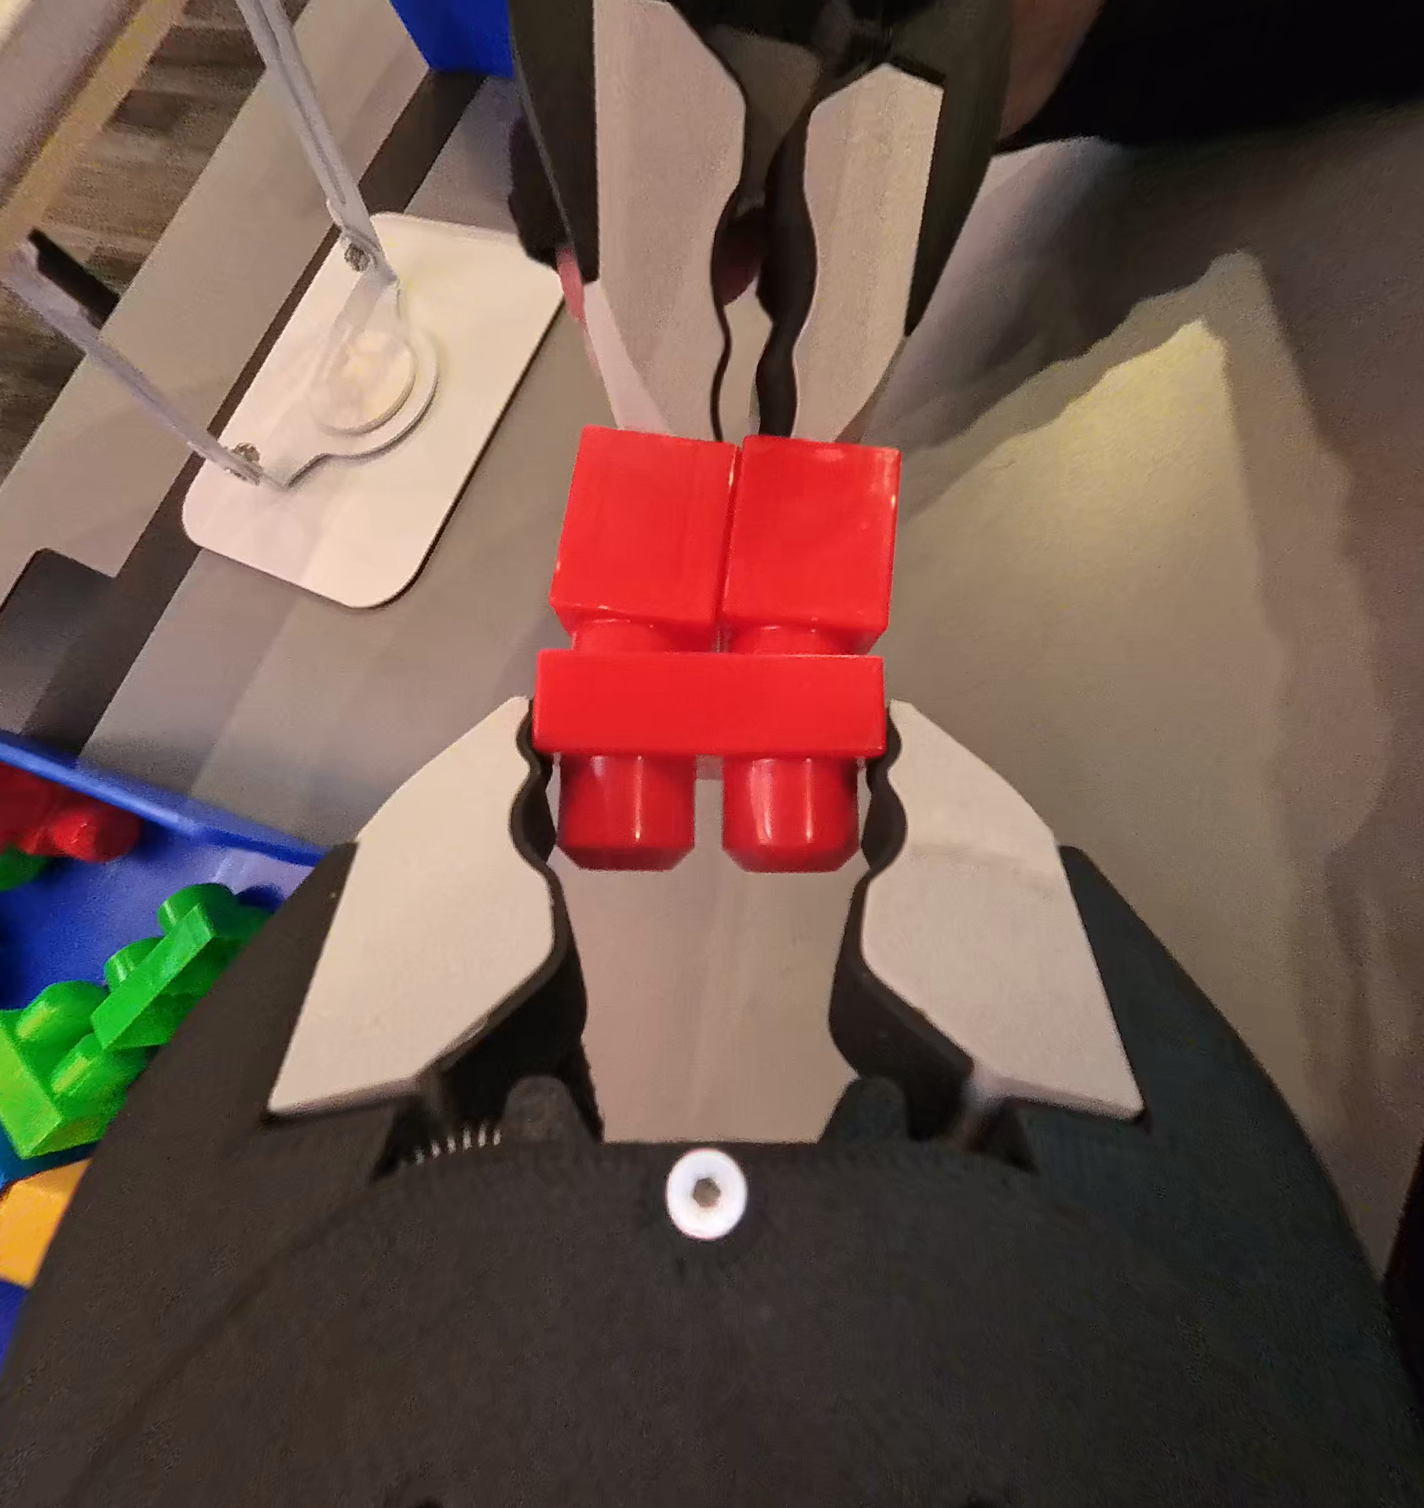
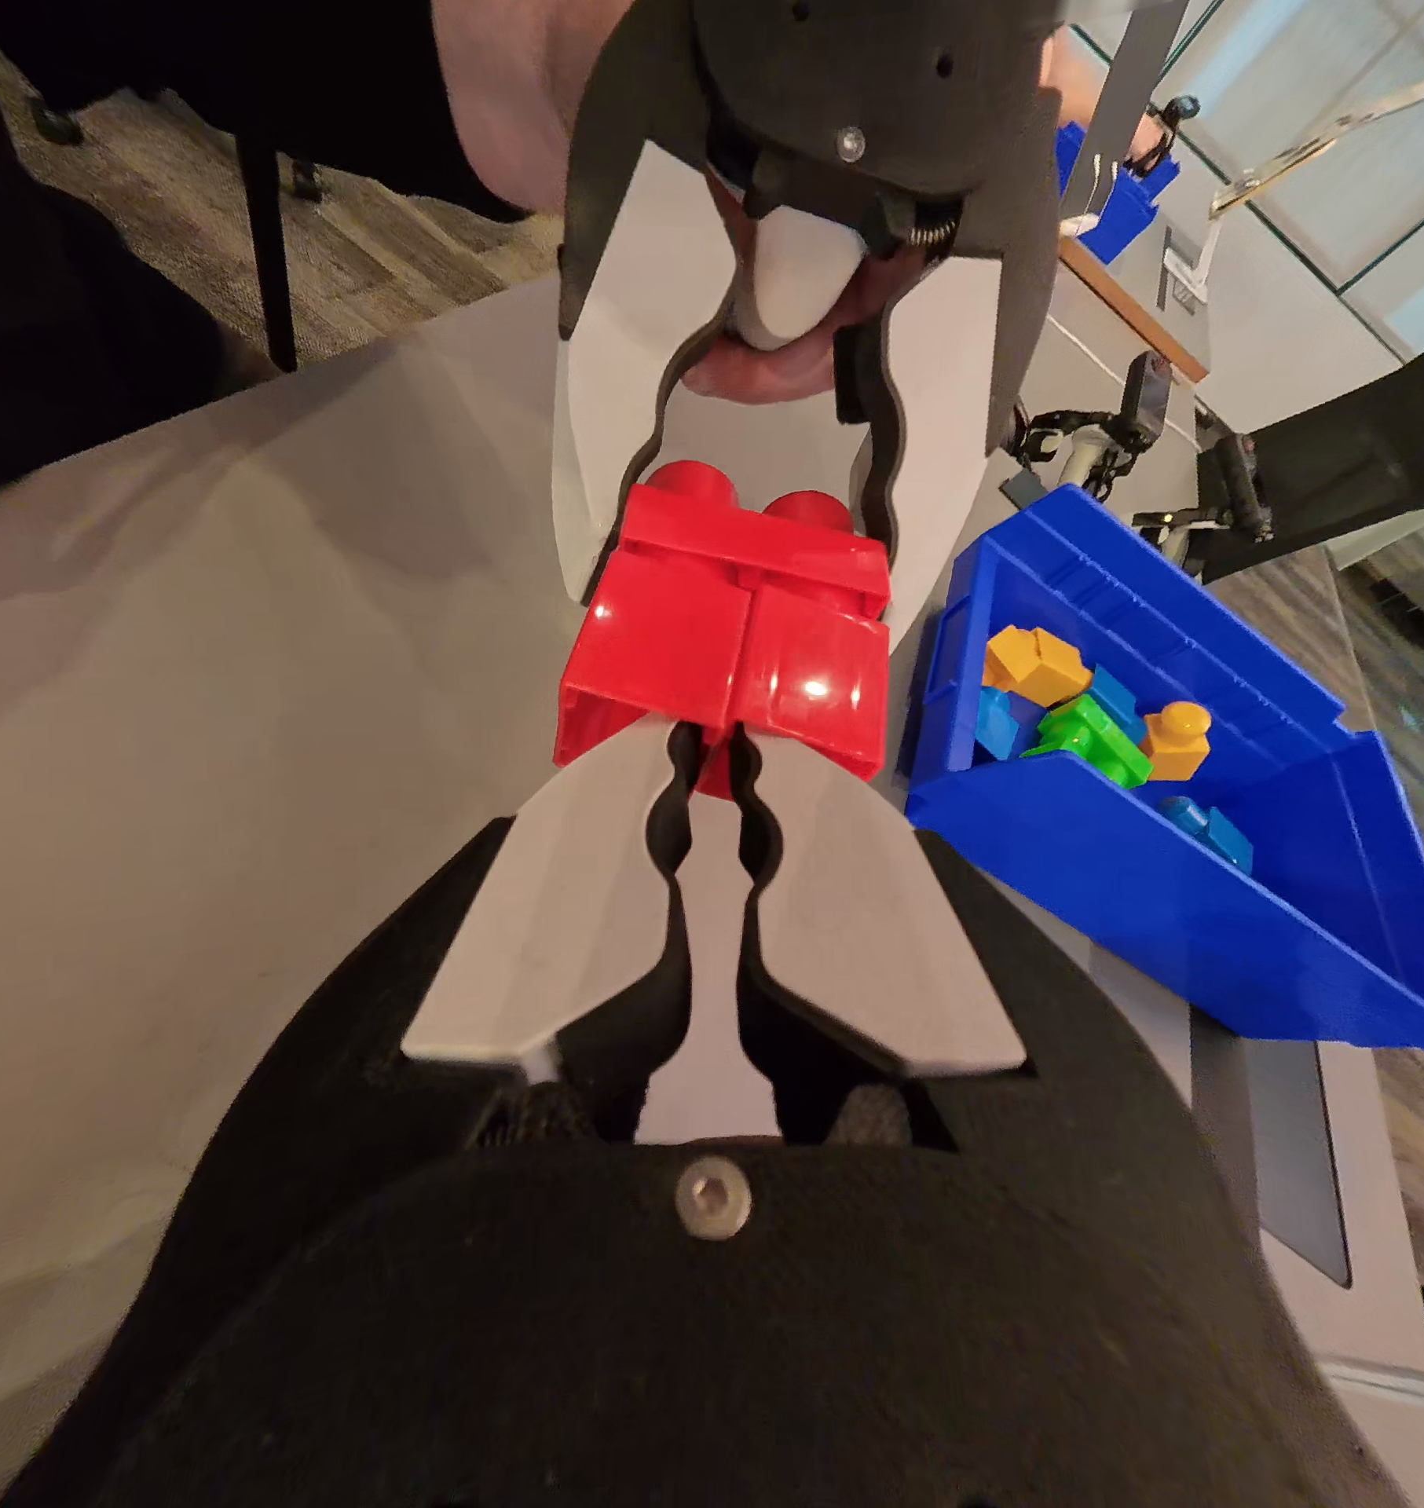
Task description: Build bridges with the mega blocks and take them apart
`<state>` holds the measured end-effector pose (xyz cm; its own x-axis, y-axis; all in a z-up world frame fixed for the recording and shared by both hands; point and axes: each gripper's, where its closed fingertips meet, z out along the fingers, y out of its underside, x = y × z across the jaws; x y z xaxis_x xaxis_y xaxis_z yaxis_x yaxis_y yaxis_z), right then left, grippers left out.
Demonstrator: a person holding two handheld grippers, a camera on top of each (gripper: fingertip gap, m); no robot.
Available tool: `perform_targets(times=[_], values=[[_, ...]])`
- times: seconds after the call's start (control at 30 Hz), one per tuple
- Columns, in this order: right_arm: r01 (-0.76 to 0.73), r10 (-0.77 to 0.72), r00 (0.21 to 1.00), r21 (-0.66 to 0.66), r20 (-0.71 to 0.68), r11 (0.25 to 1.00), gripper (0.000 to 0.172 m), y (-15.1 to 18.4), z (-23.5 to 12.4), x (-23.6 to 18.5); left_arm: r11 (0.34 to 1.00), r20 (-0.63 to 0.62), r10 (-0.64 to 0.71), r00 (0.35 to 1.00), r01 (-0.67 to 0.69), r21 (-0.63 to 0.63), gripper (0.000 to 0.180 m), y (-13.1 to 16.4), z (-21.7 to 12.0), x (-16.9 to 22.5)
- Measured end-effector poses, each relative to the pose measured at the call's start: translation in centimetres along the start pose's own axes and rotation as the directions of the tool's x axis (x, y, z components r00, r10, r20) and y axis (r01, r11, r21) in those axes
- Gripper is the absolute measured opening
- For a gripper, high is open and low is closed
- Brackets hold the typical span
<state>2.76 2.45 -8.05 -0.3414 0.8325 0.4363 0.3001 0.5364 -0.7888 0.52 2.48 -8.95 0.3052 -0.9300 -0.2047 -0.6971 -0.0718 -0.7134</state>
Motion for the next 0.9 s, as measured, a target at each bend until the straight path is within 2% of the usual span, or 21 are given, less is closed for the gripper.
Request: perform_targets(times=[0.2,0.3,0.53,0.9], values=[[0.042,-0.042,0.999,0.014,0.009,0.999,0.007,-0.6,0.0,-0.5,0.999,-0.049,-0.013,0.999,0.015,0.044,0.074,-0.4,-0.1,0.8],[0.051,-0.051,0.999,0.002,0.000,0.999,0.007,-0.3,0.1,-0.4,1.000,-0.019,0.011,1.000,-0.011,0.015,0.074,-0.1,0.1,0.6],[0.016,-0.017,1.000,0.067,0.007,0.998,0.007,-0.9,-0.2,-0.3,0.995,-0.004,0.030,1.000,-0.029,0.093,0.074,-1.3,-0.2,0.7],[-0.013,0.013,1.000,0.112,0.002,0.994,0.006,-1.2,0.0,-0.2,0.992,0.038,0.052,0.998,-0.056,0.114,0.074,-1.5,0.0,0.8]])
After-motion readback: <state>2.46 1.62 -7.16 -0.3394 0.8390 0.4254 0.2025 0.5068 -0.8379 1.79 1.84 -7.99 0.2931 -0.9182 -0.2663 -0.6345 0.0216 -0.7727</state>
